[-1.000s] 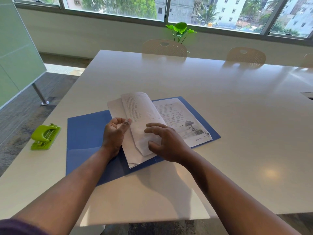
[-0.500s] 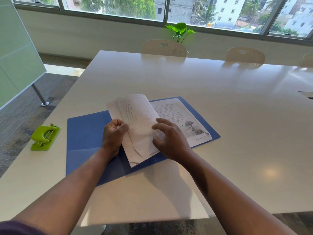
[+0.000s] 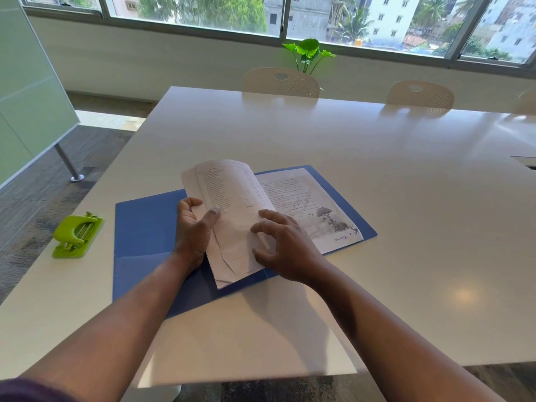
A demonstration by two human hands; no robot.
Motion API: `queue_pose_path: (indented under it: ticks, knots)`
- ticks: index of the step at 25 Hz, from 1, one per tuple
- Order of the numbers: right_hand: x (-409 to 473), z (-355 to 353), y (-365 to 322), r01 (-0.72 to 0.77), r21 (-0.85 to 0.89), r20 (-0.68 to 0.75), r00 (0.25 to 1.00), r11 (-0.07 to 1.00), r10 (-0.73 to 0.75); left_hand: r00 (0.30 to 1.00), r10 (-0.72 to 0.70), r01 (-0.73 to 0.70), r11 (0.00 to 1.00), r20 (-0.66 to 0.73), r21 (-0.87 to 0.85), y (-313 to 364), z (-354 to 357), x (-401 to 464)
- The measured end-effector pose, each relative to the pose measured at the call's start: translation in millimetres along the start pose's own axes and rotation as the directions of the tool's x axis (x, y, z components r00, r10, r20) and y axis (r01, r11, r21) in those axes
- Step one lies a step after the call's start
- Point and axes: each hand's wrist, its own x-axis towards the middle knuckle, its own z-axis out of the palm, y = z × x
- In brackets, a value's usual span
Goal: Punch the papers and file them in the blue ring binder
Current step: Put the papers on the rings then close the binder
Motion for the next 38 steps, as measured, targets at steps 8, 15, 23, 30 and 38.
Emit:
queue_pose_path:
  ticks: [8,15,23,30,38]
  knots:
    - [-5.8,12.5,-9.8,0.136,-0.169,0.065,0.99,0.976,-0.126,0.999,0.034,-0.037,0.994,0.034,0.102,-5.6,-2.7,4.2]
    - [-1.8,1.2,-7.2,0.042,-0.093,-0.099,0.994,0.995,-0.051,0.999,0.009,-0.014,0.996,0.048,0.093,-8.7,-4.1,5.7]
    - [10.1,-49.9,91.1,-0.657,-0.016,-0.276,0.728,0.754,0.628,0.995,-0.051,0.048,0.998,0.08,0.038,-5.4,-3.5,5.1]
    - [3.5,-52.7,135.5,-0.739,0.038,-0.168,0.659,0.672,0.733,0.994,-0.046,0.043,0.998,0.099,0.04,-3.4,-2.9,4.5]
    - [15.3,-55.2,103.6,-0.337,0.775,-0.126,0.746,0.534,0.654,0.992,-0.064,0.061,0.998,0.108,0.026,-4.4,-2.7,6.5]
